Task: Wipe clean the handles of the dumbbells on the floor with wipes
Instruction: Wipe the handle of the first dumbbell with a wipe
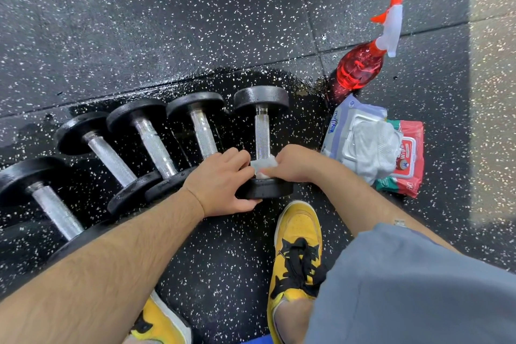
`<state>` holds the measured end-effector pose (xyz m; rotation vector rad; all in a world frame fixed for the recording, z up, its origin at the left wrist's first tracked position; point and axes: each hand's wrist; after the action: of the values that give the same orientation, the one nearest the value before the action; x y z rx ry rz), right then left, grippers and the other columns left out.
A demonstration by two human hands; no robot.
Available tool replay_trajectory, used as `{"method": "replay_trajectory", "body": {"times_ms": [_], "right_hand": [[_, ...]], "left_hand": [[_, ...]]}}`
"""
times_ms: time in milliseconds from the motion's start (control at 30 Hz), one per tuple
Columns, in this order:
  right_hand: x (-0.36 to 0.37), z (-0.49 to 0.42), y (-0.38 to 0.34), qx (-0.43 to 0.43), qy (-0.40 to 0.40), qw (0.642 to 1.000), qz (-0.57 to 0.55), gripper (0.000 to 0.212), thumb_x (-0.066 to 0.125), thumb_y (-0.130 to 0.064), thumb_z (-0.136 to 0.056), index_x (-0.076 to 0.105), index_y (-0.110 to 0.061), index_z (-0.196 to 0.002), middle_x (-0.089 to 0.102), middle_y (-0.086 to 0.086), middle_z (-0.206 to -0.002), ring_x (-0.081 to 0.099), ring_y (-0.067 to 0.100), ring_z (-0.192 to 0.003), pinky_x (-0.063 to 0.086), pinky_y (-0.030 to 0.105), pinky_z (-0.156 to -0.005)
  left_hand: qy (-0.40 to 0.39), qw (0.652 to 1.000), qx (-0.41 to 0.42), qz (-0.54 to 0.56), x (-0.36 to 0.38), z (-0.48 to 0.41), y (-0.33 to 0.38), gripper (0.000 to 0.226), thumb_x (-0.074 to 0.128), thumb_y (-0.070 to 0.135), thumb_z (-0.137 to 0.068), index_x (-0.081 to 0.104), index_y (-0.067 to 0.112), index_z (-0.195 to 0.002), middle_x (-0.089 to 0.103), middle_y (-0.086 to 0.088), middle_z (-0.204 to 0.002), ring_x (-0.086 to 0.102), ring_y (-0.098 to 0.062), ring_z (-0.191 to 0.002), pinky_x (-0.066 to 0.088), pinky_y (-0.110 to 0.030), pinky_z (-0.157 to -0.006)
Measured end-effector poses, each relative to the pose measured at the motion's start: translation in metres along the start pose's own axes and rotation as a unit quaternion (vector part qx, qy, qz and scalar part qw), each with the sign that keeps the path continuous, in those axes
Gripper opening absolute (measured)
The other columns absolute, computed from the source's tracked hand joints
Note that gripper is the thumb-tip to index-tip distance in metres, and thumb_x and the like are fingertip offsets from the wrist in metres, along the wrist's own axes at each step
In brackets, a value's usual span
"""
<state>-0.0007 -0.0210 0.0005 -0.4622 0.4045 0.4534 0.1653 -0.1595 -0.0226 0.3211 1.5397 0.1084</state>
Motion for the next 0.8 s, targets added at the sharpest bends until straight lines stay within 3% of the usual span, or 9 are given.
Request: {"method": "replay_trajectory", "body": {"times_ms": [100,200,600,733,800], "right_hand": [[0.005,-0.006,0.002,0.013,-0.022,0.999,-0.030,0.069,0.055,-0.075,-0.085,0.045,-0.013,-0.056,0.045,0.001,-0.059,0.042,0.018,-0.057,0.034,0.032,-0.056],[0.005,-0.008,0.000,0.027,-0.027,0.998,-0.047,0.071,0.059,-0.081,-0.077,0.046,-0.013,-0.057,0.044,0.000,-0.059,0.040,0.018,-0.056,0.033,0.031,-0.055],[-0.010,-0.001,-0.008,0.049,-0.046,0.998,-0.015,0.053,0.068,-0.056,-0.088,0.050,-0.011,-0.066,0.050,0.002,-0.066,0.045,0.020,-0.060,0.033,0.032,-0.054],[-0.015,0.010,-0.006,0.047,0.001,0.999,-0.001,0.041,0.066,-0.036,-0.091,0.051,-0.010,-0.062,0.048,0.002,-0.063,0.042,0.020,-0.058,0.030,0.030,-0.050],[-0.014,0.016,-0.009,0.063,0.047,0.996,0.036,0.033,0.060,-0.028,-0.092,0.051,-0.011,-0.065,0.054,0.003,-0.067,0.049,0.023,-0.063,0.033,0.029,-0.050]], "left_hand": [[0.000,1.000,0.003,0.003,0.001,0.000,0.000,0.055,0.070,0.065,-0.076,0.063,0.012,-0.087,0.053,-0.004,-0.094,0.046,-0.022,-0.079,0.048,-0.040,-0.060],[0.016,1.000,0.009,0.006,-0.001,-0.001,0.001,0.054,0.067,0.064,-0.076,0.064,0.011,-0.088,0.053,-0.004,-0.092,0.046,-0.022,-0.077,0.047,-0.039,-0.057],[0.021,1.000,0.009,-0.005,-0.001,0.000,0.001,0.054,0.067,0.066,-0.075,0.062,0.012,-0.081,0.052,-0.004,-0.089,0.044,-0.022,-0.075,0.044,-0.036,-0.056],[0.016,1.000,0.008,-0.008,0.001,-0.001,0.000,0.055,0.068,0.066,-0.076,0.062,0.012,-0.080,0.052,-0.004,-0.090,0.044,-0.023,-0.076,0.046,-0.039,-0.057],[0.016,1.000,0.010,-0.010,0.001,-0.001,0.000,0.055,0.067,0.067,-0.077,0.063,0.011,-0.080,0.053,-0.004,-0.090,0.045,-0.023,-0.076,0.047,-0.039,-0.057]]}}
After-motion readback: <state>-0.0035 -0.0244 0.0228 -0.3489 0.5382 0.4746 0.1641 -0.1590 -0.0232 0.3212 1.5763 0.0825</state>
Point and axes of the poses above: each hand's wrist, its own z-axis away from the middle knuckle, its own x-axis out of the palm, y = z × x
